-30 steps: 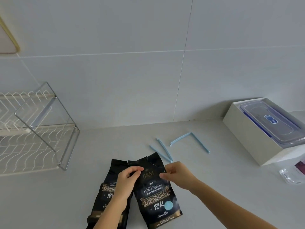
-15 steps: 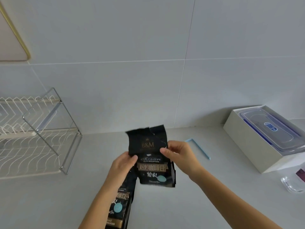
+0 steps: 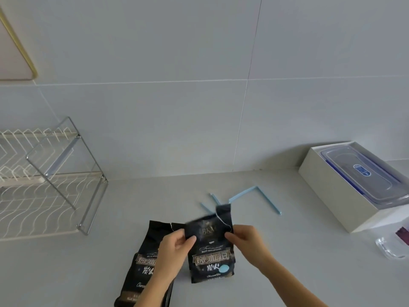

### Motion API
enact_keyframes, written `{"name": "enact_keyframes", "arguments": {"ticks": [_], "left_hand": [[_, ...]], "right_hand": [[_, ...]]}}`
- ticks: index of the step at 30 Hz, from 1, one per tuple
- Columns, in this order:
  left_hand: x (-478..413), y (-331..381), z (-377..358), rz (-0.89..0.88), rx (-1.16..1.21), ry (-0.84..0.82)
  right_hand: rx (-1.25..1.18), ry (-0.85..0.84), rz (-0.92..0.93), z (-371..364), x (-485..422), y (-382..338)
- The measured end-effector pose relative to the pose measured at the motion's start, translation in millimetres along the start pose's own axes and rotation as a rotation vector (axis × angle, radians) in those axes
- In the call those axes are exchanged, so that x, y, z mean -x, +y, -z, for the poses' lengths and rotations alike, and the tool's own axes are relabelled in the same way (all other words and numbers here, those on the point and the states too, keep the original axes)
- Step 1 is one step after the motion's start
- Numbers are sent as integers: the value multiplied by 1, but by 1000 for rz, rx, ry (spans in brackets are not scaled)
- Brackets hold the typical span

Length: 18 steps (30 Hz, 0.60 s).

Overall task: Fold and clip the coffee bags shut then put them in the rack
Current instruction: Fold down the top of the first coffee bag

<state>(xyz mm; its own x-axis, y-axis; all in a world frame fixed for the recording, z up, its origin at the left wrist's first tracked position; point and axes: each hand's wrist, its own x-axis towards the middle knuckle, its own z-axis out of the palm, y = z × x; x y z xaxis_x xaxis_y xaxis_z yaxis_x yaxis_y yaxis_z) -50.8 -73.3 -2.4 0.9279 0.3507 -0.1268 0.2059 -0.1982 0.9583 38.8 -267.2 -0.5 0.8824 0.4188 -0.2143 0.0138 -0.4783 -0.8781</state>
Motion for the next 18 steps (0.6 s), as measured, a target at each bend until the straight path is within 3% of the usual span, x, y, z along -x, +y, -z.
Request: {"name": "enact_keyframes", "arguments": {"ticks": [3, 7, 11, 15, 18], "left_hand": [[-6, 5, 5, -21, -3, 32], [-8, 5, -4, -46, -198, -14], [-3, 4, -6, -118, -114, 100], [3, 2, -16, -95, -152, 69], [4, 7, -16, -113, -109, 97]], "right_hand": [[-77, -12, 55, 6, 0, -3], [85, 2, -5, 4, -4, 2], [-68, 1, 115, 17, -1, 7], [19, 55, 10, 4, 7, 24], [-26, 72, 39, 12, 6, 19]]}}
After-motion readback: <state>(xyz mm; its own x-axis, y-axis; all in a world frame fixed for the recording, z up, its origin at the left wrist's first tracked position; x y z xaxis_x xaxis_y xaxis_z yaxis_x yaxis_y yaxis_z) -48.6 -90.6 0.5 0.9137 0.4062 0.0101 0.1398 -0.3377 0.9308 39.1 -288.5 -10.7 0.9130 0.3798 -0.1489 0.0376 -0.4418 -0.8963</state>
